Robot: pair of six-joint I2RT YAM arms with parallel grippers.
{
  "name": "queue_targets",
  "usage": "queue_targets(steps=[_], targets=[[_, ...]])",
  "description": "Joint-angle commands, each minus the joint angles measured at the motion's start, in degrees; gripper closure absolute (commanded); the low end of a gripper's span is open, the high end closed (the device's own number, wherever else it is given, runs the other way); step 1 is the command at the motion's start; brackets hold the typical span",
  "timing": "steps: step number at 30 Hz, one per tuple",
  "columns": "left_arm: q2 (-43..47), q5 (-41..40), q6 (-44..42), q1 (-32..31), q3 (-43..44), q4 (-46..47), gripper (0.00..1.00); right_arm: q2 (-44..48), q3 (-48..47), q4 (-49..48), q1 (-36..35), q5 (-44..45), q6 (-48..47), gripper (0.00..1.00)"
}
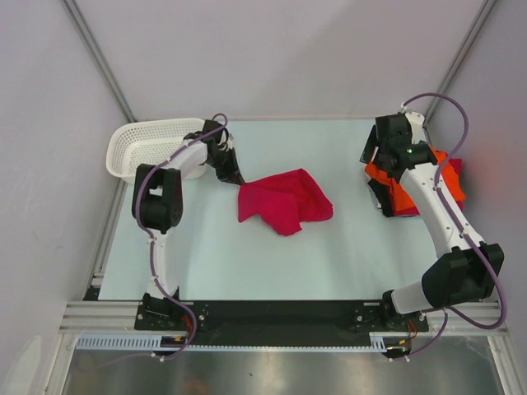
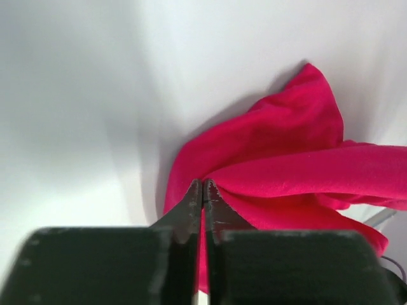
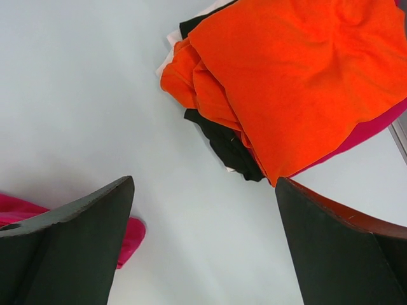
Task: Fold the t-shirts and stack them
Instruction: Move the tshirt to the center of the board, then flatten out the tshirt
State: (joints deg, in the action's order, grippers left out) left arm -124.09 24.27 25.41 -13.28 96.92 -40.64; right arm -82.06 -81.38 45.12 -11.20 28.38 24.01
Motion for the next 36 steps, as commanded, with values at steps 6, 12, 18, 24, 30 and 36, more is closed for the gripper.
queue_targets(steps=[6, 12, 18, 24, 30, 36], targets=[[-1.86, -11.52, -1.94, 7.03, 3.54, -5.24, 0.01, -1.52, -1.49, -2.32, -0.66, -1.66, 0.86, 0.00], [-3.08, -15.05, -3.61, 12.13, 5.28, -5.41, 0.00, -3.01, -2.20, -2.06, -2.77, -5.26, 1.04, 0.00], [-0.02, 0.63, -6.34, 13.10, 5.49, -1.30, 0.09, -5.21, -2.29, -1.36, -6.46, -10.01, 0.95, 0.00], [13.69, 9.39, -5.71, 8.98, -5.32, 8.91, 0.10, -7.06, -2.99, -2.06, -8.22, -11.77, 1.48, 0.00], [20.38, 9.04, -10.46, 0.81, -10.87, 9.53, 0.01, -9.69, -5.10, -1.18, -9.01, -12.03, 0.95, 0.00], [18.89, 9.31, -16.35, -4.21, -10.27, 3.82, 0.04, -10.66, -5.63, -0.91, -9.36, -12.47, 0.25, 0.00]])
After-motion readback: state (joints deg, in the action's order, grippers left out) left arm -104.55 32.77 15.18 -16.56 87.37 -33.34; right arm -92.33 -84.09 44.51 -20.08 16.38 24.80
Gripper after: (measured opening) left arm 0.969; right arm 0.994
